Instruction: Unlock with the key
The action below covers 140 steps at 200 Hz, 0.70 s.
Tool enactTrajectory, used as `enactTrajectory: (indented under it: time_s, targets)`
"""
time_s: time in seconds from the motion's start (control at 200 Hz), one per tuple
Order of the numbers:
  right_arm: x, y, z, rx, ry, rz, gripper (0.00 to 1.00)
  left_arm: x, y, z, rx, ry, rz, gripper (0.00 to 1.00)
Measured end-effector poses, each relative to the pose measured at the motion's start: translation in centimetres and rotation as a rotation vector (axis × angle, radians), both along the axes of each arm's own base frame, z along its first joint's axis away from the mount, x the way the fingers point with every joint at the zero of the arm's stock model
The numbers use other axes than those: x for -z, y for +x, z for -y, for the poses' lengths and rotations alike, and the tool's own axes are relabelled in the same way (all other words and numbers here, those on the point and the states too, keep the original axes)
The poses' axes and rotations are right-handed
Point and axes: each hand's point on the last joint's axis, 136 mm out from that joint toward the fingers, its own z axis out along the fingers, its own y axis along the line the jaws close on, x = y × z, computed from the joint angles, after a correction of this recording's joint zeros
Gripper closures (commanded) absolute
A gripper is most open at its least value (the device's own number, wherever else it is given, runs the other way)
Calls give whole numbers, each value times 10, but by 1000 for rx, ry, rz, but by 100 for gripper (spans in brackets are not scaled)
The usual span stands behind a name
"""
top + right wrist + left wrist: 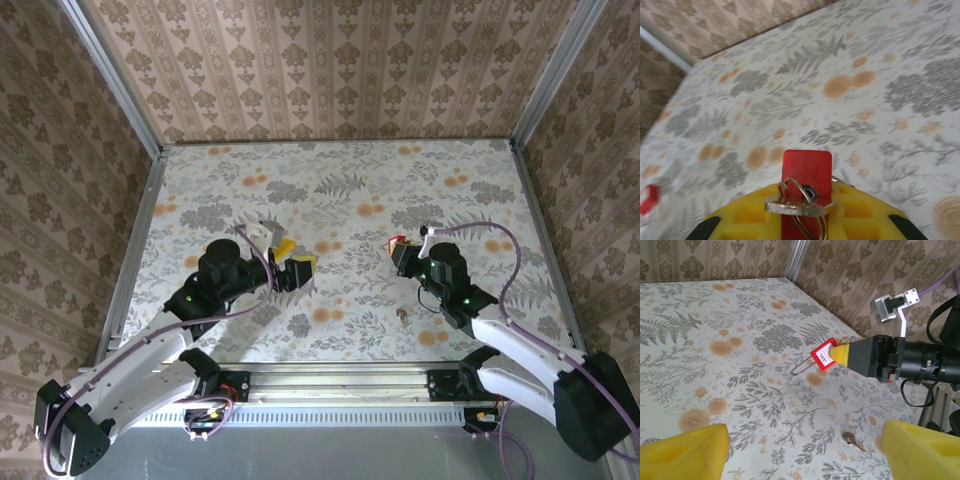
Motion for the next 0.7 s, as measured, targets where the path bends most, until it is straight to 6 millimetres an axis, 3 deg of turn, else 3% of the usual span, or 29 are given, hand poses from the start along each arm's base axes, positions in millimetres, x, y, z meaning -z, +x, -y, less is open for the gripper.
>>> enactTrajectory:
  time_s: [0.27, 0.475, 0.7]
  targets:
    - [46, 20, -1, 69, -257, -8, 100, 12, 10, -12, -60, 38, -33, 20]
    - [36, 32, -11, 96, -314, 67, 100, 17, 13, -18, -84, 54, -51, 20]
    - [37, 32, -27, 62, -331, 102, 100, 14, 13, -25, -101, 47, -43, 20]
